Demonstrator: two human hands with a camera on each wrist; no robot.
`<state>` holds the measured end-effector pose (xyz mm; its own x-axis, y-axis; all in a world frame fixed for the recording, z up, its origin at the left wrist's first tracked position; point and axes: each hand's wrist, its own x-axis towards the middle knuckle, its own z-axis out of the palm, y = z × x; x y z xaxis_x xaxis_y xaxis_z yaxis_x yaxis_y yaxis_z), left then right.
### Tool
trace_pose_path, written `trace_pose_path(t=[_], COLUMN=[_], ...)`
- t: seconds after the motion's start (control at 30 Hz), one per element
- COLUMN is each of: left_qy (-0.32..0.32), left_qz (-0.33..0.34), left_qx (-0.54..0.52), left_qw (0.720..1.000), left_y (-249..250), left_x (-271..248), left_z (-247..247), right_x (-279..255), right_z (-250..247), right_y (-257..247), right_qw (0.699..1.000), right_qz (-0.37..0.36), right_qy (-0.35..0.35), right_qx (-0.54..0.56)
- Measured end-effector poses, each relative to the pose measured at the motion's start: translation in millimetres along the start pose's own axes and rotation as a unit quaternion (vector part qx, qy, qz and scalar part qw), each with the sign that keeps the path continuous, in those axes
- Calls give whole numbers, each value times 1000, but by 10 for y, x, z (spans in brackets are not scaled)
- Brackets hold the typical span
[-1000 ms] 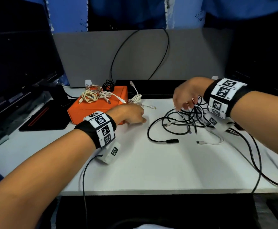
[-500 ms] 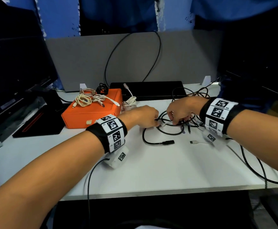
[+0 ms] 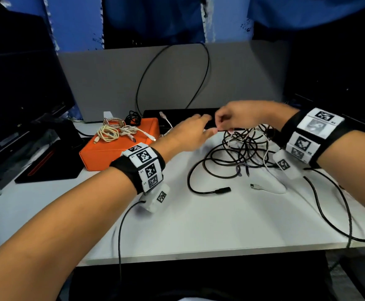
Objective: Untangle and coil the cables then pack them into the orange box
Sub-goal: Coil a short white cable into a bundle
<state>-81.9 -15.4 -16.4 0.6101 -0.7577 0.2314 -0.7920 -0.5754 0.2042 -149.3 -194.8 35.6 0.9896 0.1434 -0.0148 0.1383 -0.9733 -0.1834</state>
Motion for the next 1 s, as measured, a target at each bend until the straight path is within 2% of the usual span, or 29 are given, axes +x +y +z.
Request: trace_pose_path(t=[0.1,0.17,0.23,0.3,0.33,0.37,0.4,0.47,0.5,0.57,0.63,0.7,0.73,0.77,0.83,0.9,1.0], left_qy=[39,92,181,285,311,303,266,177,147,97,64,39,41,56,124,167,125], left_qz=[34,22,-35,-132,-163,-174,-170,-149,-137,-120,-117,-114,-114,-113,-96,-67,-54], left_qx=[-74,-99,-130,-208,-235,-249,-255,-248,-256,-337,-443,-505,-500,-470,-392,-369,-368], left_qw=[996,991,974,926,906,903,914,941,945,929,886,855,858,874,906,912,920], left_y=[95,129,18,-164,-269,-335,-359,-323,-277,-186,-100,15,56,89,103,89,71], left_x=[-6,-8,37,33,4,-44,-96,-196,-262,-389,-490,-580,-607,-628,-675,-743,-844], left_z=[-168,-330,-544,-776,-850,-882,-878,-806,-775,-738,-680,-601,-565,-534,-480,-447,-481], right_x=[-84,-136,-197,-255,-282,-319,-349,-413,-437,-492,-570,-670,-702,-750,-799,-823,-826], right_z=[-172,-255,-295,-286,-254,-219,-184,-144,-135,-131,-127,-119,-99,-73,17,146,291], right_y=[-77,-89,-27,120,197,256,310,317,275,134,-55,-240,-314,-428,-650,-848,-978], right_qw=[991,980,971,962,954,945,943,961,975,992,993,987,979,966,940,924,911], right_qz=[-23,-22,-6,21,33,42,48,55,63,87,93,51,12,-27,-71,-77,-66], right_qy=[100,118,110,115,124,135,145,151,133,49,-38,-89,-98,-100,-74,2,111], right_qx=[90,161,212,245,271,294,296,227,167,75,57,125,180,236,326,375,391])
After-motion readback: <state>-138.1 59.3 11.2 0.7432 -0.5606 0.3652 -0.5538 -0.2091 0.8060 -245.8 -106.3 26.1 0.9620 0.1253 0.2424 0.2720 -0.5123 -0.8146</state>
